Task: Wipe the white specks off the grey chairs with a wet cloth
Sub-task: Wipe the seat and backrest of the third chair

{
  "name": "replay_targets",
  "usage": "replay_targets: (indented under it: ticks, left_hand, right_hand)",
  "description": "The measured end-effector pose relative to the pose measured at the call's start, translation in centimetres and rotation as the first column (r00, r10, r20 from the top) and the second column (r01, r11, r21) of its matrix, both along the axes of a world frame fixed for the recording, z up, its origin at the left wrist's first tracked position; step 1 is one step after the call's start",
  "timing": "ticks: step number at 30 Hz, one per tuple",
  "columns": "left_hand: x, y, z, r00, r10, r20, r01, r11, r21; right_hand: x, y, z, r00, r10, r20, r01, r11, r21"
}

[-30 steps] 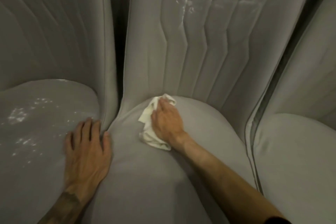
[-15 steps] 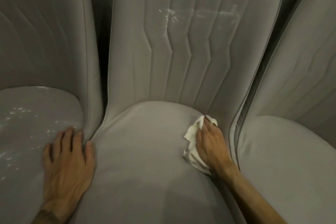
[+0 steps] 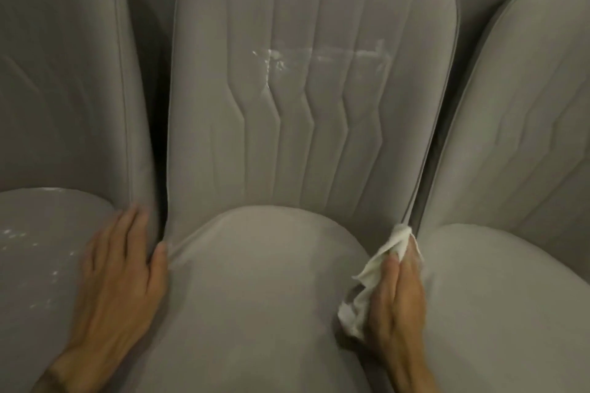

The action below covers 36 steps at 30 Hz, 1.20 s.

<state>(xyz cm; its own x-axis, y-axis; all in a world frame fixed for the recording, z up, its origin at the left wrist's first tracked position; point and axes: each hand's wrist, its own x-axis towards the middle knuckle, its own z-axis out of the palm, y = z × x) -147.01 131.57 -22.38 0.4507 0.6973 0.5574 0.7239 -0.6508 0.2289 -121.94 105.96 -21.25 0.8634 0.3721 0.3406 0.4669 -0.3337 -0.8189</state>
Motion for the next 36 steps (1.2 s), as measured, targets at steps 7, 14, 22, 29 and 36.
replay_targets:
  ticks: [7,14,22,29,36]
  left_hand:
    - [9.0,6.5,7.1,0.987,-0.130,0.095,0.110,0.975,0.195]
    - [13.6,11.6,10.1,0.998,-0.016,0.059,-0.008,0.921,0.390]
    - [13.9,13.1,9.5,0.999,-0.006,0.051,-0.019,0.879,0.476]
    - [13.9,13.1,9.6,0.997,-0.027,0.068,-0.009,0.877,0.481]
    - [14.0,12.9,9.6,0.998,-0.014,0.055,-0.015,0.868,0.497]
  right_hand:
    - [6.1,11.7,7.9,0.949,-0.107,0.296,-0.008,0.932,0.361]
    - [11.6,17.7,12.9,0.653,-0.101,0.751,0.199,0.979,-0.041]
    - [14.8,20.4,16.9,0.437,-0.049,0.898,0.320,0.942,-0.104]
    - [15.5,19.1,17.2,0.304,0.165,0.938,0.293,0.921,-0.257]
    - [14.8,21.7,19.7,0.440,-0.111,0.891,0.321,0.946,-0.041]
